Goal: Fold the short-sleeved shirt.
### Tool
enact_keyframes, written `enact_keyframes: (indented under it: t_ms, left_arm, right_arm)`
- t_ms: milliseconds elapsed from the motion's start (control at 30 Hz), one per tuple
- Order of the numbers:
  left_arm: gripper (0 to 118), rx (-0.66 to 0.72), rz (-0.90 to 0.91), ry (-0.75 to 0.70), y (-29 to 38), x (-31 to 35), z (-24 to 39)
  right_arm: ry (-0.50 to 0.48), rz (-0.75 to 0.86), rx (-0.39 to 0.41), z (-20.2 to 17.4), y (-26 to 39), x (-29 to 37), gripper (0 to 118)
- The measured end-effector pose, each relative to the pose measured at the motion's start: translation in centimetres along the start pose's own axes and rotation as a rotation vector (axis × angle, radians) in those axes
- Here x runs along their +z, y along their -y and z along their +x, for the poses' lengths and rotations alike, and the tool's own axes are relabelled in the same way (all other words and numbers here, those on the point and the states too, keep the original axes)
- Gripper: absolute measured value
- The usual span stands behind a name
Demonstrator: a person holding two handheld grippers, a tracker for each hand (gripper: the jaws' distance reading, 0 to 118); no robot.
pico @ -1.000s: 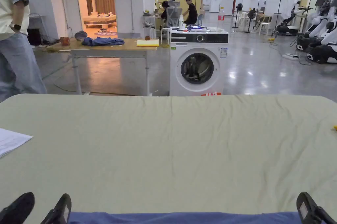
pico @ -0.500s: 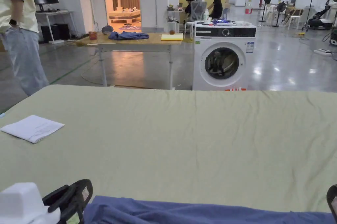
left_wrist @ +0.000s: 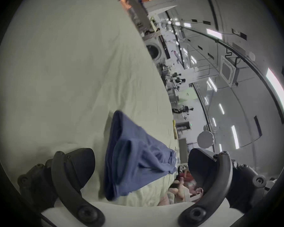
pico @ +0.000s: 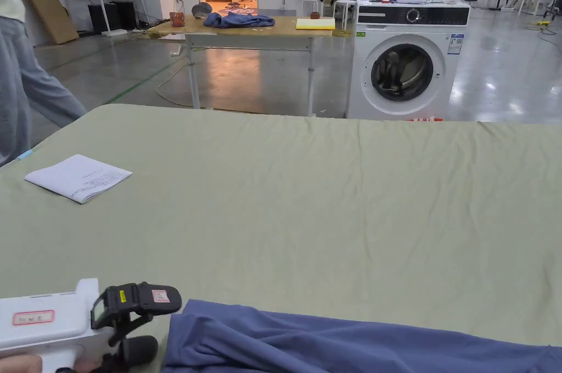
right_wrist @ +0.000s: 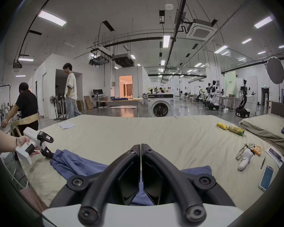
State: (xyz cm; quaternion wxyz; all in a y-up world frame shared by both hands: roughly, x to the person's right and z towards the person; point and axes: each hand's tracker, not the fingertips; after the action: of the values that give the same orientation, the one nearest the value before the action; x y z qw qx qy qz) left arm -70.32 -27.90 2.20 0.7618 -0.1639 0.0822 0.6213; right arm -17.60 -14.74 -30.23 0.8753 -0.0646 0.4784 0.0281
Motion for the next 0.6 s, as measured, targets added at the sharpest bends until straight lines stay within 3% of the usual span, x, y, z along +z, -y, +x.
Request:
enact_keyframes:
  t_ms: [67, 100, 200, 267, 300, 333, 367, 400, 433, 467, 600]
  left_arm:
    - [104, -0.036, -0.074, -0.009, 0.3, -1.9, -0.7]
    - [104, -0.106, -0.06, 0.07, 0.4, -2.4, -0.2]
    - [104, -0.029, -0.116, 0.126, 0.2, -4.8, 0.0]
    - [103, -0.054, -0.138, 0.153, 0.1, -6.0, 0.2]
    - [89, -0.077, -0.155, 0.15, -0.1, -6.4, 0.3]
    - [59, -0.078, -0.144, 0.127, -0.4, -6.1, -0.2]
    - [12, -0.079, -0.12, 0.042, -0.3, -6.2, -0.8]
    - [3, -0.094, -0.124, -0.132, 0.0, -6.9, -1.4]
    - [3, -0.132, -0.127, -0.28, 0.6, -7.2, -2.2]
    - [3, -0.079, -0.069, -0.031, -0.2, -6.3, -2.2]
    - [2, -0.267, -0.044, -0.229, 1.2, -5.8, 1.6]
  right_arm:
    - [-0.006, -0.012, 0.015, -0.1, -0.1, -0.2, 0]
    - [-0.008, -0.018, 0.025, -0.1, -0.1, -0.3, 0]
    - [-0.012, -0.034, 0.042, -0.5, -0.5, -0.7, 0]
    - [-0.021, -0.049, 0.029, -0.5, -0.5, -1.0, 0]
    - [-0.024, -0.054, 0.019, -0.6, -0.5, -1.2, 0]
    - [-0.026, -0.056, 0.014, -0.6, -0.5, -1.3, 0]
    - [-0.03, -0.06, 0.009, -0.7, -0.4, -1.4, 0]
    - [-0.034, -0.063, 0.006, -0.8, -0.4, -1.4, 0]
    - [-0.035, -0.066, 0.005, -0.9, -0.3, -1.5, 0]
    - [-0.037, -0.072, 0.005, -1.0, -0.2, -1.6, 0]
    - [-0.054, -0.101, -0.01, -1.2, 0.1, -1.6, 0]
